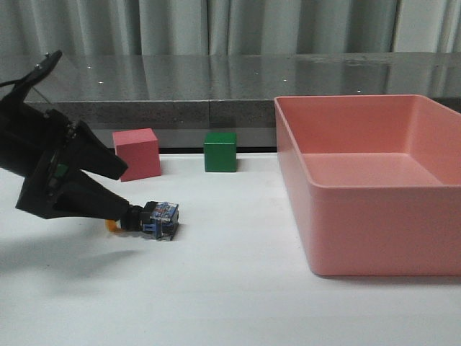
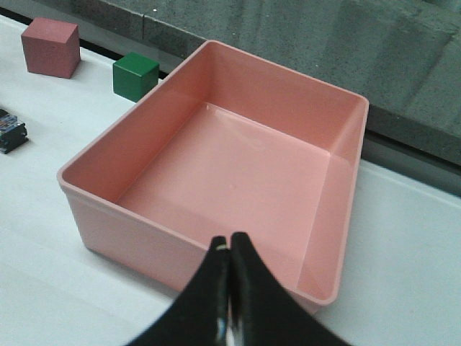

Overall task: Place and stand button with both arms
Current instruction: 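Lower the left gripper to the button and grasp its yellow cap end, then lift and rotate the button with the left gripper, blue base downward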

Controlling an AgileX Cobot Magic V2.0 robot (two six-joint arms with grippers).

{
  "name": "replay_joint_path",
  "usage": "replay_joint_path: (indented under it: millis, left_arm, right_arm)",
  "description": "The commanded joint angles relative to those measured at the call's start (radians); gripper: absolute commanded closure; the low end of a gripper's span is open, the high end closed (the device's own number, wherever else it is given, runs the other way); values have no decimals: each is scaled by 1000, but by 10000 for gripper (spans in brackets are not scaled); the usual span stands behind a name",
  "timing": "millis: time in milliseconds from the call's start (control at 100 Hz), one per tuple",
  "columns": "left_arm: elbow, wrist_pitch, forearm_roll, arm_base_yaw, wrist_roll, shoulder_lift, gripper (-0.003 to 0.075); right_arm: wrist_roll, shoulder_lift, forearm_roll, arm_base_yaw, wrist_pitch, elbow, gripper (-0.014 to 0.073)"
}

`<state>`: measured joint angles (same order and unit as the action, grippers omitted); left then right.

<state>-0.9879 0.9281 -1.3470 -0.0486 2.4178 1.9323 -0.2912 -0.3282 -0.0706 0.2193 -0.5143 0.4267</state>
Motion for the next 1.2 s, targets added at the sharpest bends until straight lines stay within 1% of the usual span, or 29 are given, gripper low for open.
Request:
replay_joint_path:
  millis: [0, 300, 450, 730, 780, 850, 900, 920, 970, 990, 1040, 1090, 1100, 1190]
  left_arm:
    - [-23, 59, -75, 1, 46, -23, 137]
    - [-25, 64, -151, 1, 133, 43, 137]
    - [-25, 66, -159, 1, 141, 73, 155]
    - [-25, 74, -181, 1, 142, 130, 162]
    - [-25, 74, -181, 1, 142, 135, 197]
    - [-25, 74, -184, 1, 142, 137, 293]
    - [-25, 74, -184, 1, 142, 137, 391]
    - [-25, 74, -184, 1, 142, 137, 417]
    - [-25, 74, -184, 1, 142, 137, 526]
    - [-25, 74, -184, 1, 142, 137, 553]
    - [-25, 74, -184, 1, 142, 137, 654]
    - [-25, 74, -184, 1, 142, 137, 729]
    - [-25, 74, -184, 1, 142, 137, 739]
    - [-27, 91, -184, 1, 139, 135, 739]
  right_arm:
    - [1, -7, 2, -8, 74, 24, 655]
    - [1, -7, 2, -8, 81, 24, 655]
    - [1, -7, 2, -8, 81, 24, 655]
    - [1, -7, 2, -8, 81, 24, 655]
    - [1, -7, 2, -8, 81, 24, 655]
    - [1, -7, 2, -8, 81, 24, 655]
    - [1, -7, 2, -8, 81, 24, 655]
    - [1, -7, 2, -8, 81, 24, 655]
    - [1, -7, 2, -8, 81, 24, 655]
    - [1, -7, 2, -8, 81, 24, 655]
    - [1, -7, 2, -8, 82, 24, 655]
    - [1, -7, 2, -8, 82, 24, 655]
    - [1, -7, 2, -8, 82, 24, 655]
    - [1, -7, 2, -8, 82, 24, 655]
